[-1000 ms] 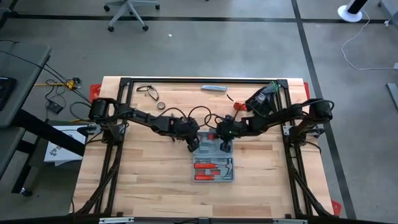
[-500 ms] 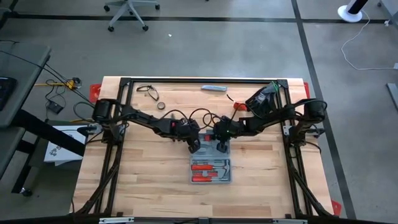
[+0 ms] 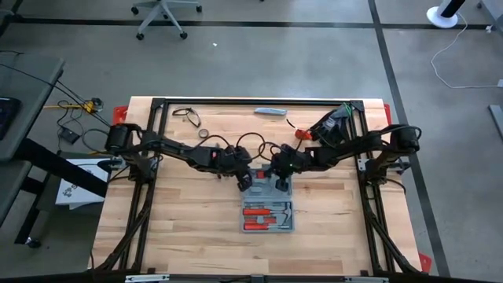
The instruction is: Prefit tool cases
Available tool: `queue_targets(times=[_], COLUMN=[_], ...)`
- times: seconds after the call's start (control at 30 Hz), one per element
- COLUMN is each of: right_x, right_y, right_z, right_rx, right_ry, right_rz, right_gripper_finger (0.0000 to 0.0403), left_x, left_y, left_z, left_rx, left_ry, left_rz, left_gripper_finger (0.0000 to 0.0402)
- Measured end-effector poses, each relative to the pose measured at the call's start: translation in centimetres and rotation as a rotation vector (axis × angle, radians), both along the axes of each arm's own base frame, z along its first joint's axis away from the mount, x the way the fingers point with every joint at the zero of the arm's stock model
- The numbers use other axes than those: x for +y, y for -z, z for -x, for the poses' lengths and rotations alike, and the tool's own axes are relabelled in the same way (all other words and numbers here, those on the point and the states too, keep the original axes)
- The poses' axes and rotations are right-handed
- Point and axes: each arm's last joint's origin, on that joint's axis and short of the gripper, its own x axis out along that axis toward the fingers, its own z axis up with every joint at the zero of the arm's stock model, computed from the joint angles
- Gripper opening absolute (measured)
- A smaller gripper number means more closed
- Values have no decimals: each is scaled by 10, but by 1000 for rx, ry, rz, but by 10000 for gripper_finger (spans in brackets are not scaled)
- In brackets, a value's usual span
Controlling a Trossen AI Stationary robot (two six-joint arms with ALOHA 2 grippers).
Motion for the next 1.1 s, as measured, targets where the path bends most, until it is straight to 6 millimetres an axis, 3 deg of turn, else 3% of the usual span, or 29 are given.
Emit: queue_targets(times=[0.13,0.37,0.53,0.67,0.8,1.0,1.1], right_x=[2,6,5,6,6,3,3], right_y=[-4,-28,-7,22,37,35,21], right_z=[-7,-31,-39,-43,-44,-46,-47], right_rx=[-90,-624,-666,-635,-633,-672,-793], right_ry=[-65,-250,-216,-175,-147,-124,-144], right_rz=[-33,-202,-275,-368,-436,-478,-538], right_gripper_finger=[0,0,0,0,0,0,0], left_x=[-1,-13,-22,-24,-25,-26,-28], left_y=[-1,14,31,35,33,32,31], left_z=[3,20,35,40,42,42,42], left_rx=[21,-14,-160,-316,-405,-419,-427], left_ry=[-8,-97,-89,-34,-12,27,64], left_rz=[-16,-65,49,137,169,205,236], left_gripper_finger=[32,32,32,32,32,32,32])
